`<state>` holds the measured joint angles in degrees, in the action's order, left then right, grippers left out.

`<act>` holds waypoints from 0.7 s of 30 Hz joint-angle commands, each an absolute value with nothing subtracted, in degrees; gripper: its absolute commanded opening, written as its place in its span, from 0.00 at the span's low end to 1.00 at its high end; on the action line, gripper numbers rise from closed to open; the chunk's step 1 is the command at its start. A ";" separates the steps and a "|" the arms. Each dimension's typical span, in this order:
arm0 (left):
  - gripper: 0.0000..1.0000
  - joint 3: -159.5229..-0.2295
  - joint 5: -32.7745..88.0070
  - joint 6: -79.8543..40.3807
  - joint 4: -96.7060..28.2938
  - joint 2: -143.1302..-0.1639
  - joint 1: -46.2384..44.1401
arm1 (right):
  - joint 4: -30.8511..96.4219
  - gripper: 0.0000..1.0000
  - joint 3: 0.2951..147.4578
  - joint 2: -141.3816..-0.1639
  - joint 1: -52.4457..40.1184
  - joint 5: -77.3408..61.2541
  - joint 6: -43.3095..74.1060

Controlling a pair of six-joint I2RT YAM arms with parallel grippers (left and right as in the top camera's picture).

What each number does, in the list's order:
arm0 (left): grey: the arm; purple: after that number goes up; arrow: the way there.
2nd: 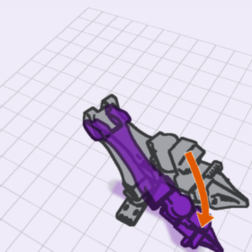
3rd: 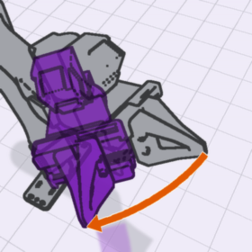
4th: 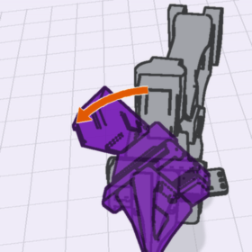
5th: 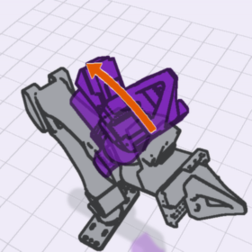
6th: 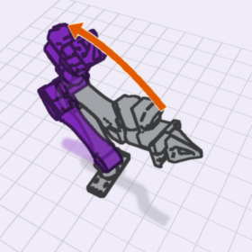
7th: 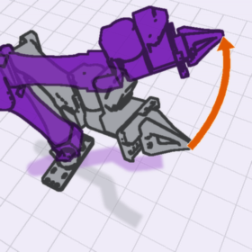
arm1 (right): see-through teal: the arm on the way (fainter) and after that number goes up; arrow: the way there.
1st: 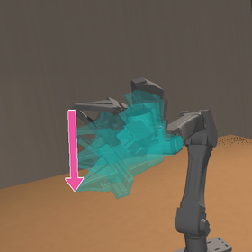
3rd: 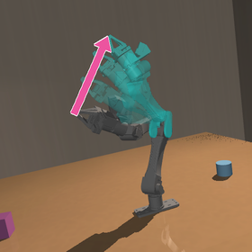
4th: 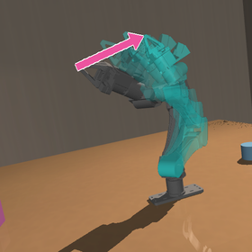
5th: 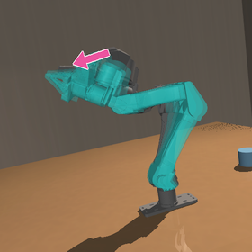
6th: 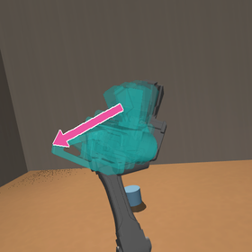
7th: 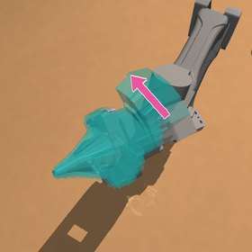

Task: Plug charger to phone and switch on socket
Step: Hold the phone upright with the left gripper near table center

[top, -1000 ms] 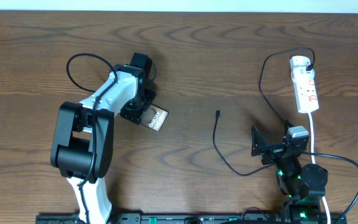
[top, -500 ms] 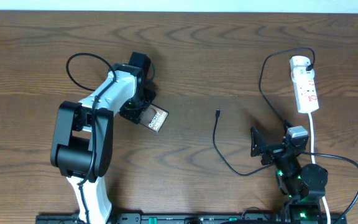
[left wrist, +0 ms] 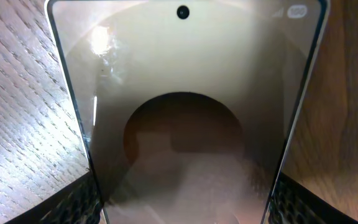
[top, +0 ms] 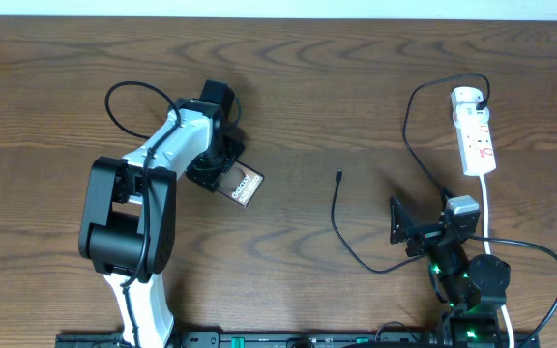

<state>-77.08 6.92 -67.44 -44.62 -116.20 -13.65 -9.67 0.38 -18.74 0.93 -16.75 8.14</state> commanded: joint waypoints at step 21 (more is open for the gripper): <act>0.07 -75.68 17.54 -62.57 -46.70 -108.18 -11.16 | -9.63 0.99 0.32 -18.76 0.71 -17.08 8.78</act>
